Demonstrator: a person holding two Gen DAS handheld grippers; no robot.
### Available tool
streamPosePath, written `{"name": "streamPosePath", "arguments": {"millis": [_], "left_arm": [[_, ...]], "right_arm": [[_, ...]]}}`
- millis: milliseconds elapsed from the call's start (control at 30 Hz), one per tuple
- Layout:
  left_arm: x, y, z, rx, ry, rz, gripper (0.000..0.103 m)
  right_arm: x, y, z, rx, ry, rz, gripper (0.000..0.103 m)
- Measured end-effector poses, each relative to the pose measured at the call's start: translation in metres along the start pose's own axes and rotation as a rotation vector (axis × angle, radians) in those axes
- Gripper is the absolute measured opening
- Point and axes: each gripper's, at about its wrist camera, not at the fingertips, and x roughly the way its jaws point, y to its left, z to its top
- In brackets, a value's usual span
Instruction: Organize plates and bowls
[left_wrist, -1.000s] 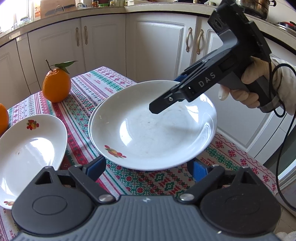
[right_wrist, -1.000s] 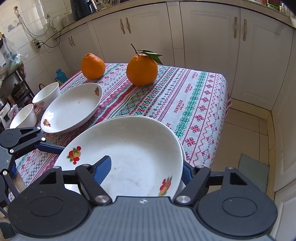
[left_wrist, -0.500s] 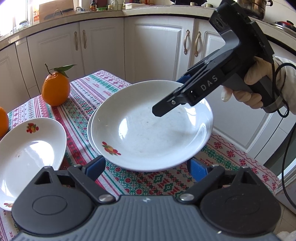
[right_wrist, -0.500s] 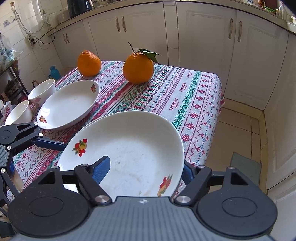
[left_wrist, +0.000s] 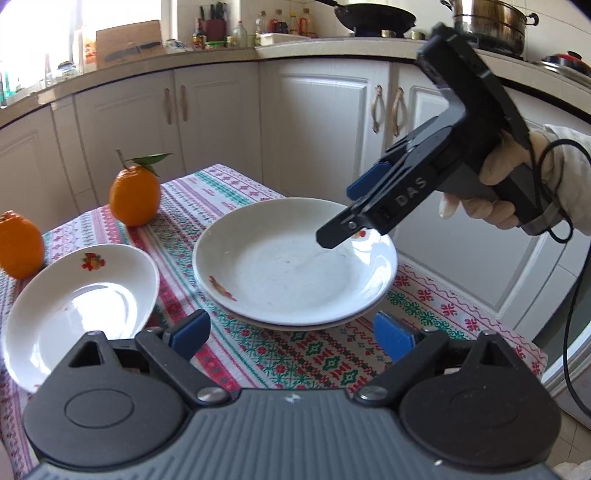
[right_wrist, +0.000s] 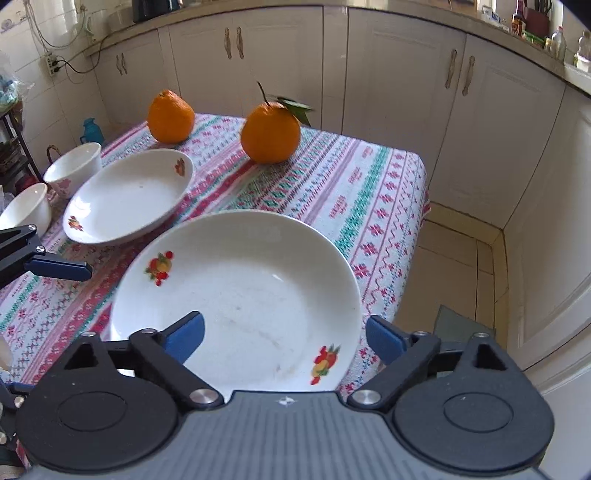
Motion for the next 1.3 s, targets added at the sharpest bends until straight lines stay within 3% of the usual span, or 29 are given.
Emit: {"name": "streamPosePath", "arguments": {"millis": [233, 400, 533, 1300], "left_arm": [[-0.020, 0.012, -0.016, -0.108, -0.012, 0.207, 0.098], [-0.017, 0.037, -0.032, -0.233, 0.054, 0.373, 0.098], [-0.009, 0.058, -0.043, -0.304, 0.101, 0.452, 0.098], [0.020, 0.090, -0.042, -0.382, 0.101, 0.448, 0.102]], "right_arm": [[-0.018, 0.040, 0.003, -0.063, -0.053, 0.051, 0.103], [-0.017, 0.070, 0.008, -0.122, -0.064, 0.098, 0.103], [-0.012, 0.086, 0.018, -0.151, -0.072, 0.142, 0.103], [0.080, 0.098, 0.099, -0.230, -0.006, 0.265, 0.103]]}}
